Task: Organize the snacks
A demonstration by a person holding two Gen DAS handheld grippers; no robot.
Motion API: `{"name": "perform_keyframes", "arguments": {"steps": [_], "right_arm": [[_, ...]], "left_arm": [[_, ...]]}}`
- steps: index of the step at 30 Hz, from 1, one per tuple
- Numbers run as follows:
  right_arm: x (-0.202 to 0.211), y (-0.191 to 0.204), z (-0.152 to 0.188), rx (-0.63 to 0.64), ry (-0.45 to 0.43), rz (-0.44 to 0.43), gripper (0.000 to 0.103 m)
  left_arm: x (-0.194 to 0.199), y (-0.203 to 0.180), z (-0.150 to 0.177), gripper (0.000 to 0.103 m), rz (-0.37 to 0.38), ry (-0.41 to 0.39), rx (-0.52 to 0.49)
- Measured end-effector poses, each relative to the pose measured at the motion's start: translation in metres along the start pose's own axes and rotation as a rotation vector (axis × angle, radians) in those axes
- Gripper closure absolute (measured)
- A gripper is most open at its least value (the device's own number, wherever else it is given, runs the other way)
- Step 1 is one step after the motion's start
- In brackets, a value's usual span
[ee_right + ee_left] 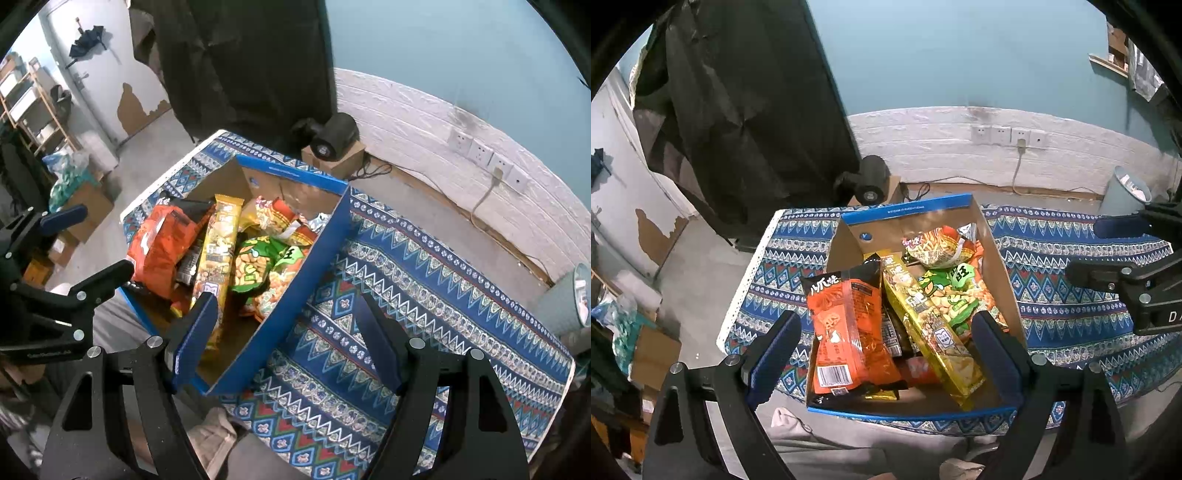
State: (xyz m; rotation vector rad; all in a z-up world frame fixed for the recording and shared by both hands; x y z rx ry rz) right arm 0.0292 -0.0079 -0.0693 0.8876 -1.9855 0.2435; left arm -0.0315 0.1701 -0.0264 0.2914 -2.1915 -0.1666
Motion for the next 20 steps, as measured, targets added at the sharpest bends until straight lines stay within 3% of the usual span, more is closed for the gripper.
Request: {"name": "perform_keyframes", "arguments": {"steps": [20], "right_arm": [[0.0002,0.0002,0.0016,0.003,0.005,-0.002,0.026]], "left_arm": [[0.0013,-0.0009,-0.0009,0.009,0.013,-0.008,-0.010]]}}
Point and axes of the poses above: each gripper's, at about its wrist camera, not at the fingertips, and x roughly against the way its jaws point, y to its left, z to its underside, the point moved 5 cm from there along -x, roughly the way its jaws point, and after that the axes turned 1 degree about -z, right-handed, at the moved point
